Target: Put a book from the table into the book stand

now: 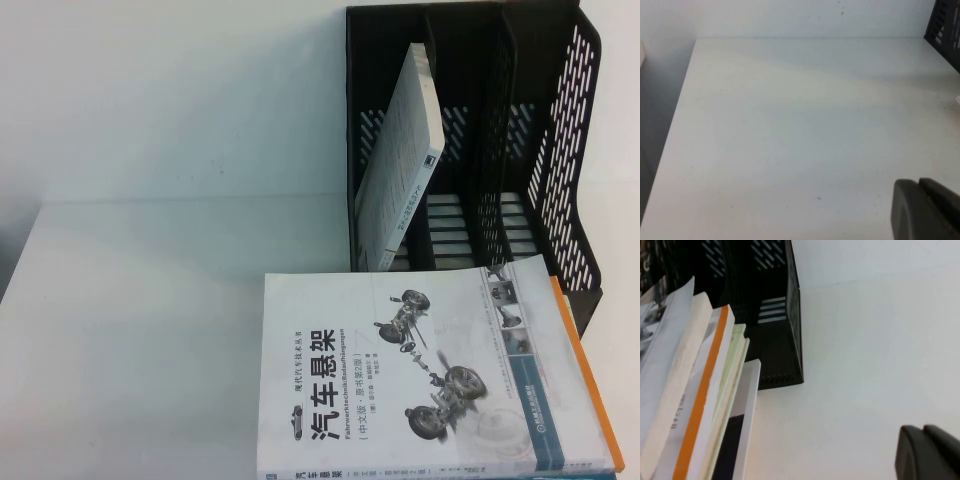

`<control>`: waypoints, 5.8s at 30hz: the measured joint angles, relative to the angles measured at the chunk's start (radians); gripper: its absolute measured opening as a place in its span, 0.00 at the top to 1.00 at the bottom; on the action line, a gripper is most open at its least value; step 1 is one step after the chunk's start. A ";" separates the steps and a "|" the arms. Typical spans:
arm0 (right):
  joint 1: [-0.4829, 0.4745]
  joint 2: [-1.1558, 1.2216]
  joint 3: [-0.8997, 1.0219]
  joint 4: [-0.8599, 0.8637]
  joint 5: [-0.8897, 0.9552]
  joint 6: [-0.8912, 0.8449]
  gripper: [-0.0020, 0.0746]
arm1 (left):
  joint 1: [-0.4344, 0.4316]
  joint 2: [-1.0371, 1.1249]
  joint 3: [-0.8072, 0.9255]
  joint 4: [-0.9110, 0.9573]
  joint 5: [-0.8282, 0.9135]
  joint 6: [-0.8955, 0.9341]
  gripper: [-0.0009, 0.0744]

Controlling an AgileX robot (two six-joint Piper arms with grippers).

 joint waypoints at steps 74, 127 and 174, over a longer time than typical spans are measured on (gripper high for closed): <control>0.000 -0.008 0.002 0.056 -1.224 -0.063 0.96 | 0.000 -0.002 -0.237 0.088 -0.471 -0.018 0.99; 0.000 1.133 -0.585 0.745 0.285 -0.720 0.96 | -0.001 0.814 -0.414 -1.201 0.240 0.561 0.87; 0.205 1.326 -0.605 1.105 0.160 -1.033 0.96 | -0.001 1.402 -0.520 -1.696 0.446 1.037 0.15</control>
